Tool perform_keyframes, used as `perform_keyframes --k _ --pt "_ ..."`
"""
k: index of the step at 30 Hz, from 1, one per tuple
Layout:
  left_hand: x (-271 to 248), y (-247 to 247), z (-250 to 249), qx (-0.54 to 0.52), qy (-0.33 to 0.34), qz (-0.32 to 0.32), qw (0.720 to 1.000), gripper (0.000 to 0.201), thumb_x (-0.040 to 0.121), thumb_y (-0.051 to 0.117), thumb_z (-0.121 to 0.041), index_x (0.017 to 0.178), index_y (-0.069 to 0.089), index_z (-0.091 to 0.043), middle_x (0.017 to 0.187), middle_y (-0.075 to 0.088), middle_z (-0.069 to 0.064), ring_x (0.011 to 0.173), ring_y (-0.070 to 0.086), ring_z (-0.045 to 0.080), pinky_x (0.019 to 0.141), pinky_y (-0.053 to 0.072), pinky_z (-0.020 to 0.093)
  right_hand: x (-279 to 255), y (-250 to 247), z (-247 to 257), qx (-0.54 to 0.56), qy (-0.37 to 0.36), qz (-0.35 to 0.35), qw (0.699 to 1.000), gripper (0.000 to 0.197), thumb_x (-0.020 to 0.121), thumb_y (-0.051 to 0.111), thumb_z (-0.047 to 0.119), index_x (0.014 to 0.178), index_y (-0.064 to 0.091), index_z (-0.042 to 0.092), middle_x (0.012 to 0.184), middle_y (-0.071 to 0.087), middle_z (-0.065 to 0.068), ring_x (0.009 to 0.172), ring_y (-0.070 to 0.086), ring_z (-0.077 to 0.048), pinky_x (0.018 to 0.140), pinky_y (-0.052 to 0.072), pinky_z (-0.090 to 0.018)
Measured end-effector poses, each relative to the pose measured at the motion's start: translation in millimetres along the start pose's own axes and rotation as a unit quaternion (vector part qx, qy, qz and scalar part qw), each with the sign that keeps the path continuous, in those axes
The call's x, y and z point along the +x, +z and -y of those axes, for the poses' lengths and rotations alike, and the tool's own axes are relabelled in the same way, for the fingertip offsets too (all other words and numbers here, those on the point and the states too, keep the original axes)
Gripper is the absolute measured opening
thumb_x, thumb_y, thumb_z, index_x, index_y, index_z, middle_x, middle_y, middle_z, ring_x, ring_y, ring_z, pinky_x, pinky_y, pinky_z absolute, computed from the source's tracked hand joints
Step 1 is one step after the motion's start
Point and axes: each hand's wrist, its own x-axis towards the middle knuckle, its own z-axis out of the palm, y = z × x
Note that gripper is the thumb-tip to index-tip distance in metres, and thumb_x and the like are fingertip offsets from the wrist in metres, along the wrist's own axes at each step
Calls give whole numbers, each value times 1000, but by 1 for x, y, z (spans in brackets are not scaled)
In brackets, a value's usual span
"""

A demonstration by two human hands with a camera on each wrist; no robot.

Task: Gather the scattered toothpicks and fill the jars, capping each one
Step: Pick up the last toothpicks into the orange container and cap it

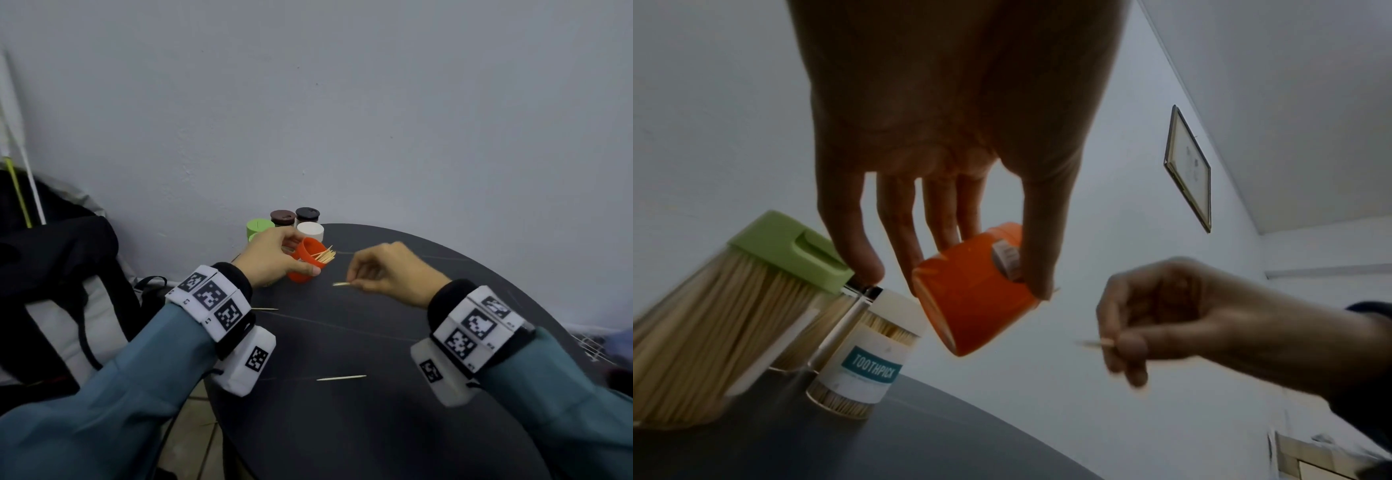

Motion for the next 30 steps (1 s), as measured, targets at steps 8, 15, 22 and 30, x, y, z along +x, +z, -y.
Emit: perform_keyframes --k 8,15,22,30 --pt "8 18 -12 7 12 20 1000 62 66 84 -21 122 58 -12 114 61 3 106 55 15 85 45 22 -2 -35 -5 23 -22 -176 984 11 81 67 6 85 74 14 71 65 8 68 57 10 66 42 -3" --pt "10 33 -23 -16 33 45 998 50 67 83 -17 113 62 -13 109 65 1 100 57 11 86 45 20 18 -30 2 -57 4 -135 989 13 81 65 15 84 72 25 85 71 8 84 64 -7 80 51 -31" --pt "11 30 -19 -33 31 38 998 44 65 84 -16 104 63 -16 105 67 2 102 61 15 93 47 25 26 -22 2 -108 -30 -121 986 9 83 66 31 91 71 32 94 69 16 87 55 -3 100 33 -36" --pt "-3 -7 -2 -38 -3 1 999 59 67 82 -17 120 58 -11 115 61 3 109 56 17 94 46 28 42 1 4 35 10 -261 965 10 89 57 21 89 67 18 83 66 4 80 61 -12 81 50 -34"
